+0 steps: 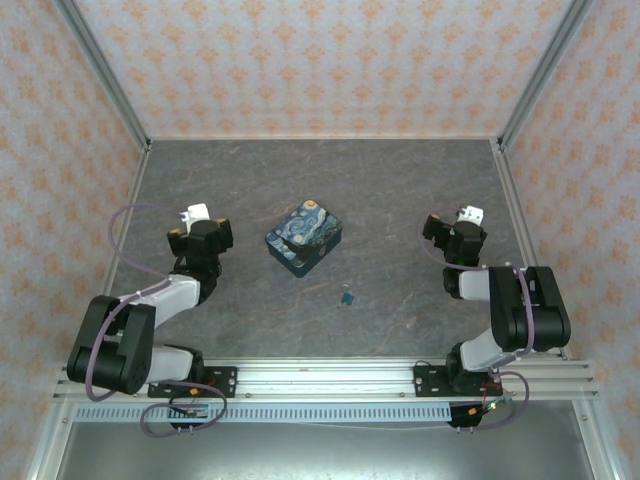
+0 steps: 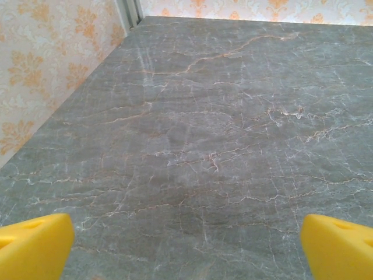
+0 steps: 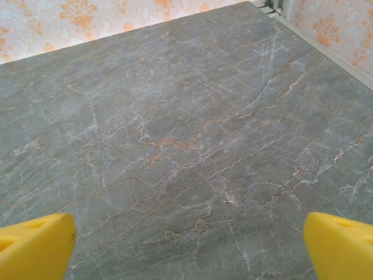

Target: Unlock a padlock with a key

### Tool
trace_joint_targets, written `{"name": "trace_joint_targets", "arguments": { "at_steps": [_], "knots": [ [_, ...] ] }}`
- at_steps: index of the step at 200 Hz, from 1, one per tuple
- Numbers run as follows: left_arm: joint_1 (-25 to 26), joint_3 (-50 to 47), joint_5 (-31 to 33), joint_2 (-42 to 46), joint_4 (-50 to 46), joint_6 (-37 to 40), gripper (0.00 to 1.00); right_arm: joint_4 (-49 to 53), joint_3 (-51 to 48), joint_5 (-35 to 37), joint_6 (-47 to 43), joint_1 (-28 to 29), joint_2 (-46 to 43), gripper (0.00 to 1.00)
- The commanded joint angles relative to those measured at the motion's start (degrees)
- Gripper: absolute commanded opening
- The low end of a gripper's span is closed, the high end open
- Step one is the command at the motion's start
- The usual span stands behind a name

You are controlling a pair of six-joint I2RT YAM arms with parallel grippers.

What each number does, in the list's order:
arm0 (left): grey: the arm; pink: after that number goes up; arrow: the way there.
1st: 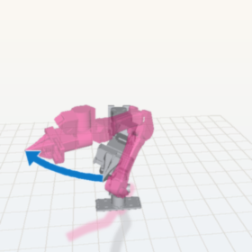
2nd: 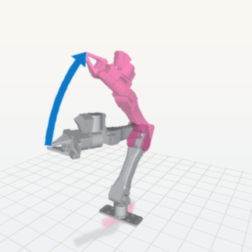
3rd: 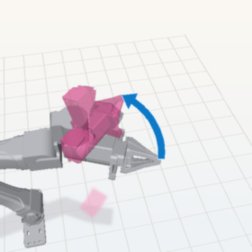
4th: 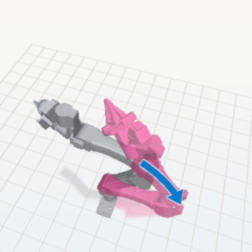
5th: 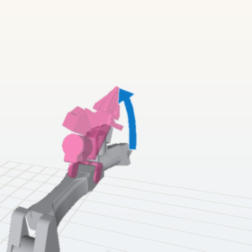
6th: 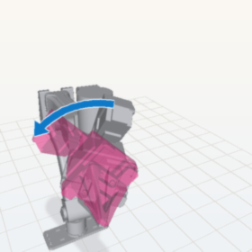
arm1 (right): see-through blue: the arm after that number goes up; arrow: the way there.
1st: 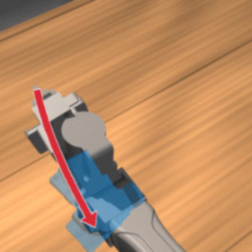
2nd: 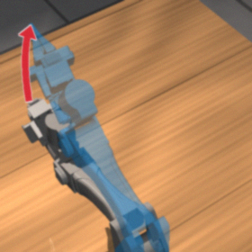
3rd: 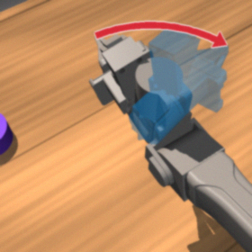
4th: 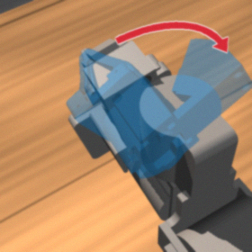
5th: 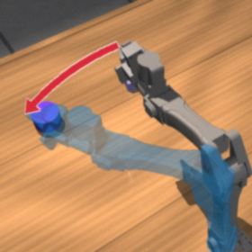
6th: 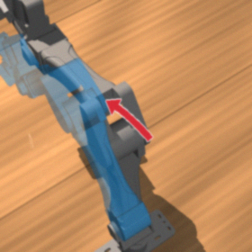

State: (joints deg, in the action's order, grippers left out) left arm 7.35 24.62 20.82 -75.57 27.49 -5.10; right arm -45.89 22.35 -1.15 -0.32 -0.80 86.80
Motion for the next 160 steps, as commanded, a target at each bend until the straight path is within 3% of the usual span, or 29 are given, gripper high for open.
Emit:
{"name": "trace_joint_targets", "arguments": {
  "at_steps": [1, 43, 75, 107, 160],
  "knots": [
    [-0.72, -0.88, -2.39, 0.06, 6.19, 2.96, 1.0, -0.09, 0.77, -0.61, -0.5, -0.17, 0.22, 0.99],
    [-2.25, -4.63, -6.51, 1.14, 12.3, 3.95, 1.0, 0.03, 0.79, -0.6, -0.56, -0.14, 0.24, 0.99],
    [-3.95, -6.71, -5.05, -9.37, 26.38, 2.37, 1.0, 0.08, 0.84, -0.61, -0.63, -0.15, 0.26, 0.99],
    [-4.0, -0.37, -10.9, -9.95, 15.02, 4.66, 1.0, 0.09, 0.84, -0.57, -0.57, -0.15, 0.27, 0.99],
    [-4.02, -0.63, -11.3, -10.12, 15.9, 4.84, 1.0, 0.11, 0.82, -0.37, -0.74, 0.0, 0.15, 0.99]
  ]
}}
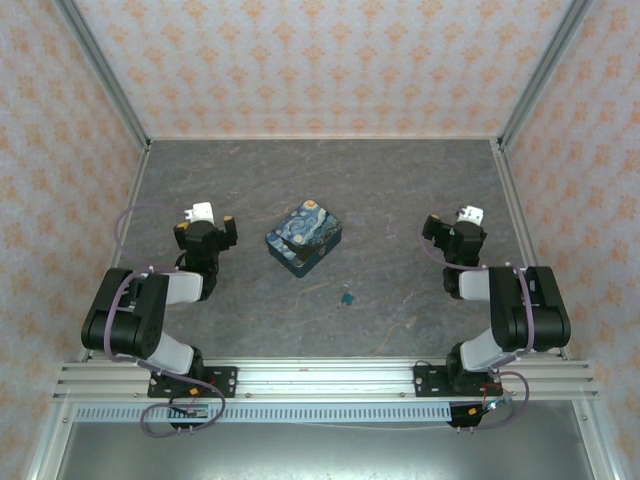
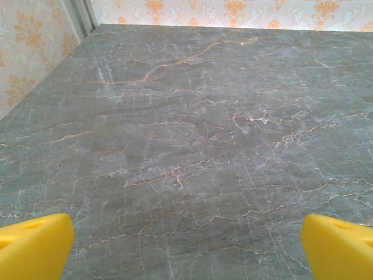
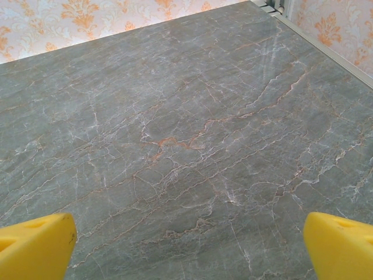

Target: Unlock a padlock with a key

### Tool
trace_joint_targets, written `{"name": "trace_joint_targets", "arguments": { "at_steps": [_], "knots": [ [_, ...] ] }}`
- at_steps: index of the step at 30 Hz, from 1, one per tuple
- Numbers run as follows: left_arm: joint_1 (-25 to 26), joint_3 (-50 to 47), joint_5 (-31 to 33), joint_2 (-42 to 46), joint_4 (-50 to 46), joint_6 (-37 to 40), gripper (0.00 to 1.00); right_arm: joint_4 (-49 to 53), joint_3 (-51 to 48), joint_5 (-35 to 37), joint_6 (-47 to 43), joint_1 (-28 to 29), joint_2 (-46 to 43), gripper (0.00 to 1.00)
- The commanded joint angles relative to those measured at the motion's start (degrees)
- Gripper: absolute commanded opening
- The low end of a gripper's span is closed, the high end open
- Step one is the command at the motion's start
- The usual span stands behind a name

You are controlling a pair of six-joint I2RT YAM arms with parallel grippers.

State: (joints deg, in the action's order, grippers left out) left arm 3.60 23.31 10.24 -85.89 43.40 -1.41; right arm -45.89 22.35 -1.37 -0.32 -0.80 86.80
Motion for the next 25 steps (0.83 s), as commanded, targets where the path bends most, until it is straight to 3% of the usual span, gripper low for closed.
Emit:
{"name": "trace_joint_targets", "arguments": {
  "at_steps": [1, 25],
  "knots": [
    [-0.26, 0.68, -0.69, 0.19, -0.04, 1.15, 1.0, 0.1, 0.79, -0.1, -0.78, 0.05, 0.13, 0.99],
    [-0.26, 0.7, -0.66, 0.19, -0.07, 1.24, 1.0, 1.57, 1.65, 1.55, -2.25, 1.55, 0.36, 0.99]
  ]
}}
